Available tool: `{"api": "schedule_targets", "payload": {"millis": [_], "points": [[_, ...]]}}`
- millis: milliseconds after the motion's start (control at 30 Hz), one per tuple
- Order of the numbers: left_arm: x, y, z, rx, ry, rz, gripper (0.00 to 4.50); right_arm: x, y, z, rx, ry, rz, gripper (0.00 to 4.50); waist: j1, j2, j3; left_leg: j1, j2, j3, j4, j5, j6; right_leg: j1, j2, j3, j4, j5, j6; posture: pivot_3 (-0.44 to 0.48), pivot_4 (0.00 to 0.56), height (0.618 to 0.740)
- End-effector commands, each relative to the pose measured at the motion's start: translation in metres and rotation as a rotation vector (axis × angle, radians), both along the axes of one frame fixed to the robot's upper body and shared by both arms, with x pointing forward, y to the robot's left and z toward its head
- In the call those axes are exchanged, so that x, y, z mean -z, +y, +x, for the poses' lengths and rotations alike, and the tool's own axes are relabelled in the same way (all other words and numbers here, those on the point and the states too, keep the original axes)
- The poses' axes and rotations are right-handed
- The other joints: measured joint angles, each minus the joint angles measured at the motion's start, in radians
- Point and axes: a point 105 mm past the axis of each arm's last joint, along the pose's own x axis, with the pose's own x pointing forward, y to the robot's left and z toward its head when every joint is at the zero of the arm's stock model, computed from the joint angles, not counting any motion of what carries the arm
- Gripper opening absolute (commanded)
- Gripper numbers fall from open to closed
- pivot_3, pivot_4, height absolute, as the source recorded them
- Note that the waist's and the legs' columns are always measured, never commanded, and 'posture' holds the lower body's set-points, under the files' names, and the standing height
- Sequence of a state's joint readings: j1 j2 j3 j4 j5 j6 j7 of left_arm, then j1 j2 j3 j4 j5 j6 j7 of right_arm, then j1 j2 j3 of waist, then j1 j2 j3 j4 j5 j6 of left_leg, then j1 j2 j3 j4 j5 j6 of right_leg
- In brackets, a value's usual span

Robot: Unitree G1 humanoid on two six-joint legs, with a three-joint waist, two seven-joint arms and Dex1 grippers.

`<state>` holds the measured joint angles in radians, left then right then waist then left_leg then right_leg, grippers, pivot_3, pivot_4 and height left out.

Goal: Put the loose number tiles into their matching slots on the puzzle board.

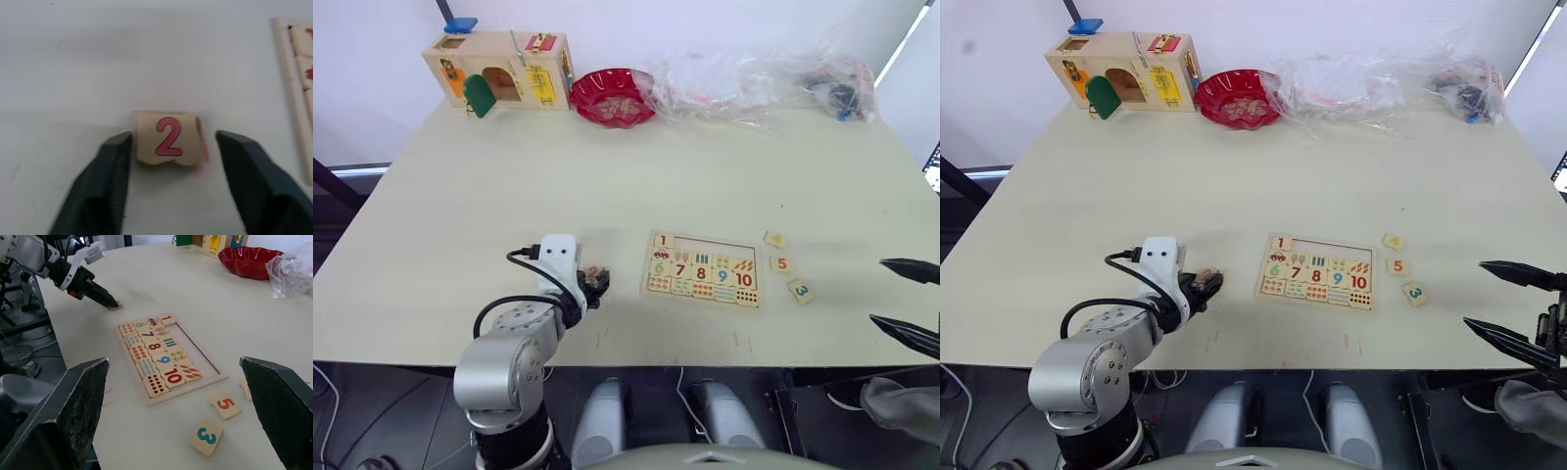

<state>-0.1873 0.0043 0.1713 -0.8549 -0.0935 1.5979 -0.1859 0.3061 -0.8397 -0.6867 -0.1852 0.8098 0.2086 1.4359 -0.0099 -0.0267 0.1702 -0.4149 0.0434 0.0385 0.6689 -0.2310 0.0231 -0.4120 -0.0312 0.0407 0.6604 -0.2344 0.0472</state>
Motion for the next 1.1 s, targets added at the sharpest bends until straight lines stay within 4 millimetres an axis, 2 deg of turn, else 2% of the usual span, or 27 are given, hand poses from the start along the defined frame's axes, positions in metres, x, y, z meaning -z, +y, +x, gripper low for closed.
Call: {"api": "schedule_targets", "payload": {"millis": [33, 167, 267, 300, 367, 467, 600, 700, 767, 967, 1100], "points": [[-0.022, 0.000, -0.007, 0.065, -0.098, -0.087, 4.47, -0.010, 0.000, -0.001, -0.011, -0.043, -0.008, 4.50, -0.001, 0.000, 0.000, 0.000, 0.000, 0.000, 0.000, 0.000, 0.000, 0.000, 0.000, 0.000, 0.000, 0.000, 0.000, 0.000, 0.150, 0.740], [-0.044, 0.009, -0.020, 0.221, -0.193, -0.143, 4.47, -0.008, 0.003, 0.001, -0.012, -0.051, 0.010, 4.50, -0.004, 0.000, 0.000, 0.000, 0.000, 0.001, 0.000, 0.000, 0.000, 0.000, 0.000, -0.001, 0.000, -0.001, 0.001, 0.000, 0.150, 0.740], [-0.063, 0.020, -0.031, 0.432, -0.212, -0.136, 4.47, -0.005, 0.008, 0.002, -0.019, -0.060, 0.026, 4.50, -0.004, 0.000, 0.000, 0.000, 0.000, 0.002, 0.000, 0.000, 0.000, -0.001, 0.001, -0.002, 0.001, -0.001, 0.001, 0.000, 0.150, 0.740], [-0.066, 0.029, -0.033, 0.484, -0.209, -0.084, 4.47, -0.004, 0.010, 0.001, -0.023, -0.061, 0.028, 4.50, -0.004, 0.001, 0.000, 0.000, 0.001, 0.001, 0.000, 0.000, 0.000, -0.001, 0.001, -0.002, 0.000, -0.001, 0.001, 0.000, 0.150, 0.740], [-0.075, 0.044, -0.040, 0.640, -0.190, -0.105, 4.47, -0.001, 0.013, 0.000, -0.034, -0.062, 0.032, 4.50, -0.003, 0.001, 0.000, 0.000, 0.001, 0.001, -0.001, 0.000, 0.000, -0.001, 0.000, -0.001, 0.000, -0.001, 0.001, 0.000, 0.150, 0.740], [-0.077, 0.068, -0.041, 0.857, -0.157, -0.051, 4.47, 0.001, 0.018, -0.001, -0.049, -0.055, 0.038, 4.50, -0.002, 0.002, 0.000, 0.001, 0.001, 0.000, -0.001, 0.000, 0.000, -0.002, -0.002, -0.001, 0.000, -0.001, 0.000, 0.000, 0.150, 0.740], [-0.074, 0.093, -0.020, 1.043, -0.137, 0.065, 4.47, -0.001, 0.023, 0.004, -0.066, -0.060, 0.019, 4.50, 0.010, 0.003, 0.001, 0.000, 0.000, 0.000, -0.001, 0.000, 0.000, -0.003, -0.005, -0.002, -0.002, -0.001, 0.000, 0.000, 0.150, 0.740], [-0.069, 0.099, -0.006, 1.164, -0.151, 0.105, 4.47, 0.002, 0.022, 0.009, -0.052, -0.109, -0.048, 4.50, 0.016, 0.003, 0.001, -0.001, 0.004, 0.003, -0.002, -0.001, 0.001, -0.003, -0.006, -0.001, -0.004, 0.000, -0.001, 0.000, 0.150, 0.740], [-0.067, 0.097, 0.009, 1.222, -0.134, 0.115, 4.47, 0.004, 0.022, 0.014, -0.023, -0.198, -0.075, 4.50, 0.024, 0.002, 0.001, -0.001, 0.003, 0.005, -0.003, -0.001, 0.002, -0.004, -0.006, 0.000, -0.004, 0.000, -0.001, 0.000, 0.150, 0.740], [-0.050, 0.081, 0.035, 1.370, -0.129, 0.198, 4.47, 0.012, 0.019, -0.002, -0.079, -0.068, -0.022, 4.50, 0.026, 0.002, 0.001, -0.004, 0.000, 0.010, -0.002, -0.002, 0.003, -0.005, -0.003, -0.001, -0.003, -0.001, 0.000, 0.000, 0.150, 0.740], [-0.041, 0.079, 0.045, 1.421, -0.109, 0.263, 4.47, 0.008, 0.012, -0.006, -0.044, -0.091, -0.022, 4.50, 0.020, 0.002, 0.002, -0.004, 0.000, 0.010, 0.000, -0.002, 0.003, -0.004, -0.002, 0.001, -0.002, -0.001, 0.001, 0.000, 0.150, 0.740]]}}
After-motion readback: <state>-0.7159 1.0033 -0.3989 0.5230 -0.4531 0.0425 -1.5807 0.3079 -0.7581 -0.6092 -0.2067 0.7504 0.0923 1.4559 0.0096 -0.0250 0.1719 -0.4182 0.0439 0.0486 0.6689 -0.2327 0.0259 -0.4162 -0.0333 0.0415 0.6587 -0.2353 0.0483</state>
